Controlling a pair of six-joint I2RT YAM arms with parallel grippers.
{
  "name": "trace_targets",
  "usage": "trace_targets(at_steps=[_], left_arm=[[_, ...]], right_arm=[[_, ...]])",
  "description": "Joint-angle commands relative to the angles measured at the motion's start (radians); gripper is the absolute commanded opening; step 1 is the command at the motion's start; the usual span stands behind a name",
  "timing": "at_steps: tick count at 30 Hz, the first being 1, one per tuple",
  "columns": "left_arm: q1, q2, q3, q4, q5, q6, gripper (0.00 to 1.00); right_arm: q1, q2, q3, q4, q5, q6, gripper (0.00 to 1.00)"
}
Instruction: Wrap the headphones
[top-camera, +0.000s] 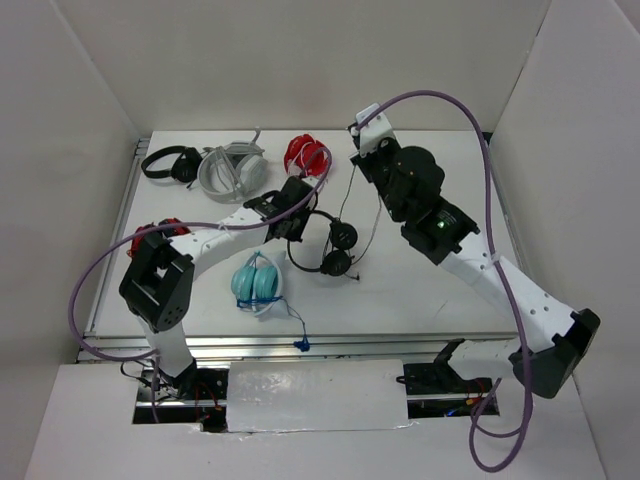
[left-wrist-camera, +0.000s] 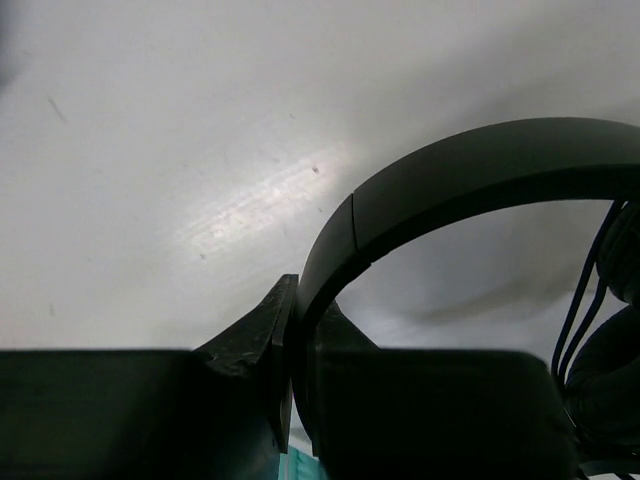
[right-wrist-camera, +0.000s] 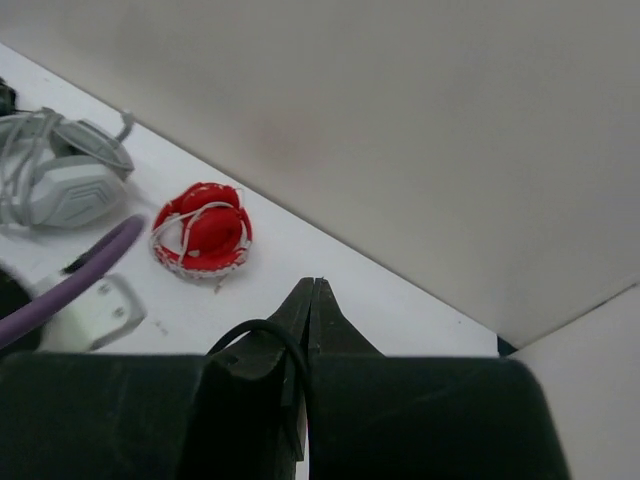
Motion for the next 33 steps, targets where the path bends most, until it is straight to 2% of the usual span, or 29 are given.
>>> trace_targets(at_steps=[1,6,9,14,17,23,33], left_arm=[[-0.033,-0.124,-0.057,0.099,0.086,0.049,0.0],[-0.105,-0.238,-0.139,0.132,0.182,0.079,0.0],[-0.152,-0.289,-0.173,0.166,0.24,0.081,0.0],[-0.171,-0.368,-0.213,0.195,0.268,0.055,0.0],[-0.171,-0.399,-0.226,0.187,0.239,0.041,0.0],[-0.172,-0.408,-0.196,0.123,0.135,0.015,0.0],[-0.171,-0.444,-0.233,0.15,0.176,0.014,0.0]], right_arm=[[-0.097,0.041,0.065,0.037,-0.086,-0.012,0.0],[-0.259,0.127,0.105,0.047,-0.219,0.029,0.0],[-0.307,0.191,0.133,0.009,-0.248,0.072,0.0],[-0.342,0.204,0.024,0.091,-0.262,0.124,0.0],[-0.358,0.202,-0.008,0.073,-0.247,0.17,0.0],[-0.418,0.132,-0.117,0.156,-0.273,0.258,0.0],[-0.51,0.104,-0.151,0.134,-0.366,0.311,0.0]])
